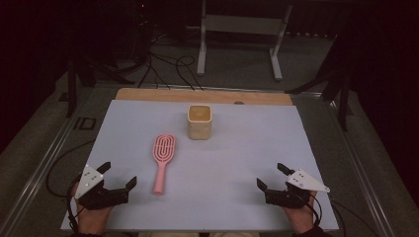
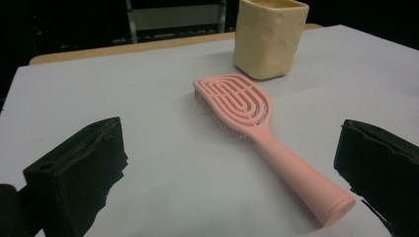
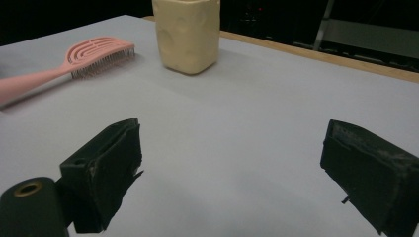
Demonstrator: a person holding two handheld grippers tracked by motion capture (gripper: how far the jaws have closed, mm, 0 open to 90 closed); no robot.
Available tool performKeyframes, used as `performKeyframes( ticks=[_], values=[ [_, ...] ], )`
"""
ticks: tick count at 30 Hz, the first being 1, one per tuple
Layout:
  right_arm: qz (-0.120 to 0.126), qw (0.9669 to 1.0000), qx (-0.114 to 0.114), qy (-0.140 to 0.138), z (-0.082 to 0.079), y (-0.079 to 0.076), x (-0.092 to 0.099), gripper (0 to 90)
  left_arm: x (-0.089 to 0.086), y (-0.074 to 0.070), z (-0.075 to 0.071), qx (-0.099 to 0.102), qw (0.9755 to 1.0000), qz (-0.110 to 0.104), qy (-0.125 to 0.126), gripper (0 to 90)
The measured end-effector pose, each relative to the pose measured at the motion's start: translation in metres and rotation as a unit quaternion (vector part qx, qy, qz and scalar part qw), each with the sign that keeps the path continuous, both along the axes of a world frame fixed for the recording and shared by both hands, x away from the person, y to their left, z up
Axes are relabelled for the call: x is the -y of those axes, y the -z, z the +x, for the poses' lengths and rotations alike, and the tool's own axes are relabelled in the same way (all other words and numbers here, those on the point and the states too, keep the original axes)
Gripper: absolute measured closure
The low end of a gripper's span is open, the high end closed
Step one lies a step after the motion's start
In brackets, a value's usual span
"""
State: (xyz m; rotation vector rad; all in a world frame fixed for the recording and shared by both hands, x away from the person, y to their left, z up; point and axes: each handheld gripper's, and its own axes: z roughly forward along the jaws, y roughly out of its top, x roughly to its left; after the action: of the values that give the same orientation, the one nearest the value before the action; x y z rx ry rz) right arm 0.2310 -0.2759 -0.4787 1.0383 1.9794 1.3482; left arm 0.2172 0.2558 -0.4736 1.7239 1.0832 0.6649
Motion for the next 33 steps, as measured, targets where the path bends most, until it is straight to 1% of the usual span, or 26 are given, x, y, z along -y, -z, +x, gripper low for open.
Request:
performKeyframes(
  ticks=[5,9,11,13,14,22,24,25,28,30,32,33],
  values=[
    [-0.002,1.0000,0.001,0.000,0.000,0.002,-0.001,8.6,0.003,0.000,0.000,0.000,1.0000,0.009,0.000,0.1],
    [0.001,1.0000,0.001,0.000,0.000,0.003,0.000,8.6,0.004,-0.001,0.001,-0.001,0.9999,0.012,0.001,0.1],
    [-0.001,1.0000,-0.002,0.001,0.000,0.005,0.000,8.6,0.005,-0.002,0.001,-0.001,0.9999,0.013,0.002,0.1],
    [-0.002,1.0000,0.000,0.001,0.000,0.005,0.000,8.6,0.006,-0.004,0.003,-0.002,0.9999,0.014,0.003,0.2],
    [-0.002,1.0000,0.000,0.001,-0.001,0.005,-0.001,8.6,0.007,-0.005,0.004,-0.002,0.9999,0.012,0.005,0.2],
    [0.001,1.0000,0.004,0.003,-0.002,0.009,-0.003,8.7,0.017,-0.019,0.013,0.009,0.9996,0.020,0.016,0.2],
    [0.005,1.0000,0.005,0.005,-0.001,0.009,-0.002,8.7,0.019,-0.022,0.016,0.012,0.9995,0.024,0.018,0.2],
    [0.006,1.0000,0.005,0.006,-0.001,0.010,-0.002,8.7,0.021,-0.023,0.018,0.012,0.9995,0.023,0.017,0.2],
    [0.012,0.9999,0.005,0.010,-0.001,0.010,-0.001,8.7,0.026,-0.025,0.024,0.012,0.9993,0.029,0.018,0.2],
    [0.011,0.9998,0.005,0.013,-0.001,0.011,0.000,8.7,0.030,-0.025,0.029,0.008,0.9993,0.030,0.021,0.2],
    [0.010,0.9999,0.006,0.012,-0.001,0.011,0.001,8.7,0.032,-0.025,0.030,0.007,0.9993,0.030,0.022,0.2],
    [0.010,0.9999,0.005,0.013,-0.001,0.011,0.001,8.7,0.037,-0.025,0.035,0.005,0.9991,0.033,0.027,0.2]
  ],
)
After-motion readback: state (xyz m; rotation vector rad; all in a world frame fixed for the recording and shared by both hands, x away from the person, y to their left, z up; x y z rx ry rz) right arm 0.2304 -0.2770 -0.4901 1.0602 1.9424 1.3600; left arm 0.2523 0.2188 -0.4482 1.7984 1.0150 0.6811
